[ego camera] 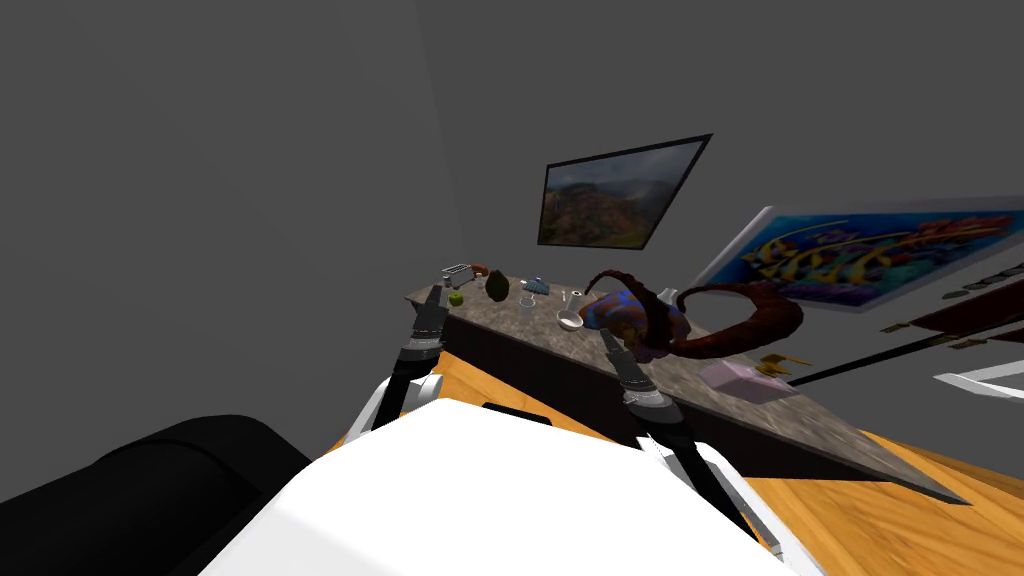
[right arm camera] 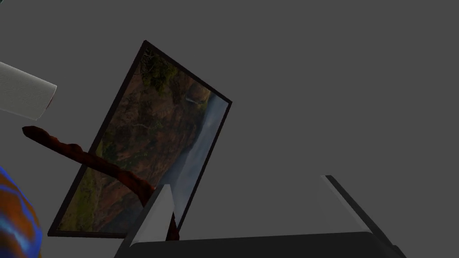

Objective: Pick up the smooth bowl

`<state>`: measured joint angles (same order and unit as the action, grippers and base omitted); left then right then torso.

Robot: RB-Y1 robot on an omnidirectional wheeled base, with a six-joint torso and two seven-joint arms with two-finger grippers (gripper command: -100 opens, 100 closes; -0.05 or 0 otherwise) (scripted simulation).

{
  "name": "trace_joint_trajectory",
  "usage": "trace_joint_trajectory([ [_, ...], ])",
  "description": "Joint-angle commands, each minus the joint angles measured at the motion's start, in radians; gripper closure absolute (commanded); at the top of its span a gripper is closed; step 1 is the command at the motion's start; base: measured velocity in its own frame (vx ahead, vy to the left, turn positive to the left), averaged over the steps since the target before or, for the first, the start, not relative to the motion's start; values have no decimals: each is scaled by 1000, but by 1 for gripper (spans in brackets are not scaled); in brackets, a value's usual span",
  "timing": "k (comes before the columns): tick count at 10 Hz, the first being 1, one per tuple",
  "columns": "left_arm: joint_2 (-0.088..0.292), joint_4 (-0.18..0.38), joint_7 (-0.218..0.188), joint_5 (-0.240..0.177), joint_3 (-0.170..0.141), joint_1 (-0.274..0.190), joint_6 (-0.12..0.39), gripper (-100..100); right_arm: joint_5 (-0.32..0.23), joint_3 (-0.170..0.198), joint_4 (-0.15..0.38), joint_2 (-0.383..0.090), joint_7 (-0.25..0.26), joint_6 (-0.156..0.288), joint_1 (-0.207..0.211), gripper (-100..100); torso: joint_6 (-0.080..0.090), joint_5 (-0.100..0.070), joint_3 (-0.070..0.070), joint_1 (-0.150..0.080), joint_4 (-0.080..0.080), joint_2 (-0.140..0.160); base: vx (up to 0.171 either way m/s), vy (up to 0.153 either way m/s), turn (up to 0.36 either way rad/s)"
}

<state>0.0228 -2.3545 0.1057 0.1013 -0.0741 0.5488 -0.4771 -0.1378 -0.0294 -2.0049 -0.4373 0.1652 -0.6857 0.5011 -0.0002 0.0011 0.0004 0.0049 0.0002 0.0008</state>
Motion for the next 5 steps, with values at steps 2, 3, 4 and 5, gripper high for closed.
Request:
trace_joint_trajectory([
  [2,0,0,0,0,0,0,0,0,-43,-17,54,-76,-3,-16,0,-100,0,0,0,-1,0,0,-7,69,91],
  [3,0,0,0,0,0,0,0,0,-43,-17,54,-100,-3,-16,0,-100,0,0,0,-1,0,0,-7,61,73],
  [4,0,0,0,0,0,0,0,0,-71,-26,97,-134,-4,-29,-5,-100,0,0,0,-1,0,0,-14,79,126],
  [5,0,0,0,0,0,0,0,0,-71,-26,99,-159,-4,-29,-5,-100,0,0,0,0,0,0,-7,75,65],
])
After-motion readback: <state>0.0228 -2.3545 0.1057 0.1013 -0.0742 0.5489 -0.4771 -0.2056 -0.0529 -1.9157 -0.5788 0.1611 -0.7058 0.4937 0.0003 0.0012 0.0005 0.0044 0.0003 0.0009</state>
